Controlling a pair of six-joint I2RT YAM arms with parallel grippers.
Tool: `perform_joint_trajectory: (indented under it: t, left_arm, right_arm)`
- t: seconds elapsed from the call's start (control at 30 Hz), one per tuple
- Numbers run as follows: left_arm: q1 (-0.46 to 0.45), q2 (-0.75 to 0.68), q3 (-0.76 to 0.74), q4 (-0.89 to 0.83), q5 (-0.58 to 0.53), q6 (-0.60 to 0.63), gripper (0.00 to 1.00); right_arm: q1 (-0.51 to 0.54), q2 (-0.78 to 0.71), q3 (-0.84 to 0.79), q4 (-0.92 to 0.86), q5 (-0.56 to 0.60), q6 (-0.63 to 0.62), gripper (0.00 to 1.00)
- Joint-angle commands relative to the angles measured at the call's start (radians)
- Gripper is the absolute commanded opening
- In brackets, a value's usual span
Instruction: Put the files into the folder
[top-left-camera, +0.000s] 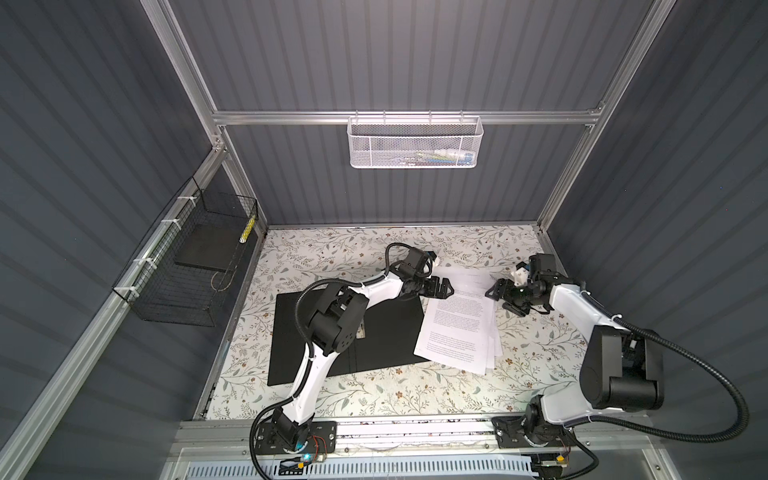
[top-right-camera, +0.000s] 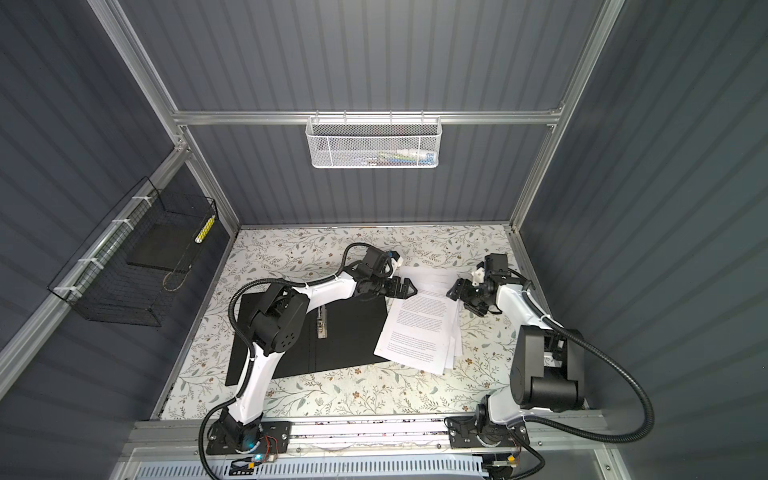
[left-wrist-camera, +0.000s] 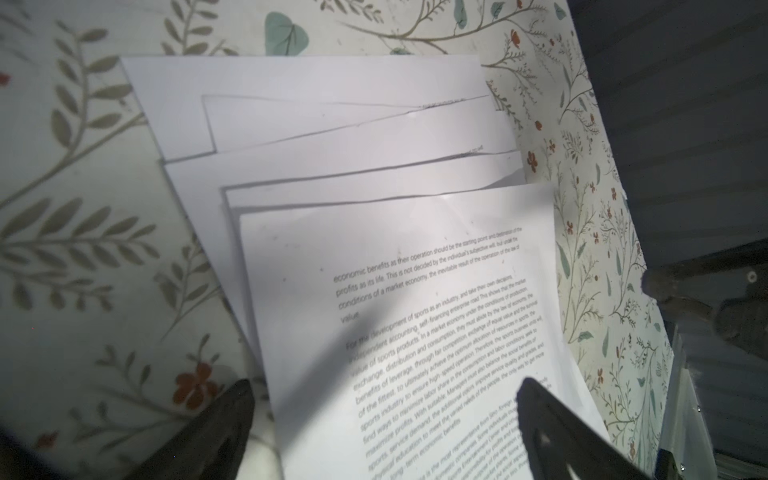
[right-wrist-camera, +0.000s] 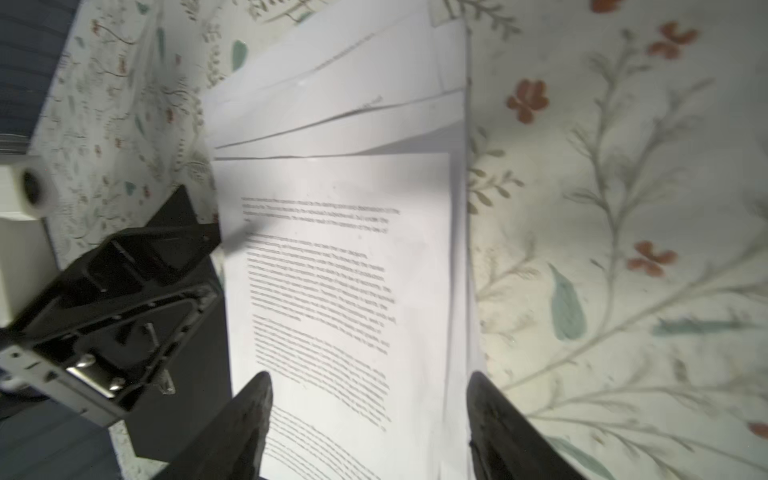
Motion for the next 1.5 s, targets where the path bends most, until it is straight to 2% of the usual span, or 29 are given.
perform_joint_trajectory:
  t: [0.0, 0.27, 0.3, 0.53, 0.7, 0.73, 1.1, 1.3, 1.47]
  left_arm:
    - [-0.002, -0.072, -0.031, -0.094, -0.067, -0.022, 0.99]
    - [-0.044, -0.019, -0.014, -0.101, -0.004, -0.029, 0.99]
    - [-0.048, -0.014, -0.016, -0.1, -0.002, -0.033, 0.99]
    - [-0.052, 0.014, -0.009, -0.125, -0.017, -0.024, 0.99]
    - [-0.053, 0.015, -0.031, -0.136, -0.023, -0.016, 0.99]
    - [-0.053, 0.016, -0.036, -0.139, -0.056, -0.017, 0.99]
    - [-0.049, 0.01, -0.008, -0.146, -0.076, 0.0, 0.99]
    - [-0.047, 0.016, -0.016, -0.155, -0.081, 0.005, 1.0]
    - [-0.048, 0.008, -0.064, -0.141, -0.079, -0.002, 0.99]
  right_arm:
    - [-0.001, -0.04, -0.037, -0.132, 0.121, -0.02, 0.75]
    - [0.028, -0.044, -0.151, -0.075, 0.041, 0.015, 0.75]
    - [0.031, -0.044, -0.165, -0.056, -0.004, 0.022, 0.75]
    - [0.073, 0.06, -0.141, -0.045, -0.024, 0.017, 0.75]
    - [0.102, 0.134, -0.111, -0.09, 0.018, 0.0, 0.73]
    - [0.108, 0.136, -0.102, -0.101, 0.063, -0.002, 0.73]
    - [0.11, 0.041, -0.035, -0.174, 0.201, -0.027, 0.75]
    - [0.111, 0.096, -0.08, -0.068, 0.058, -0.013, 0.74]
    - [0.114, 0.138, -0.105, -0.061, 0.052, -0.008, 0.73]
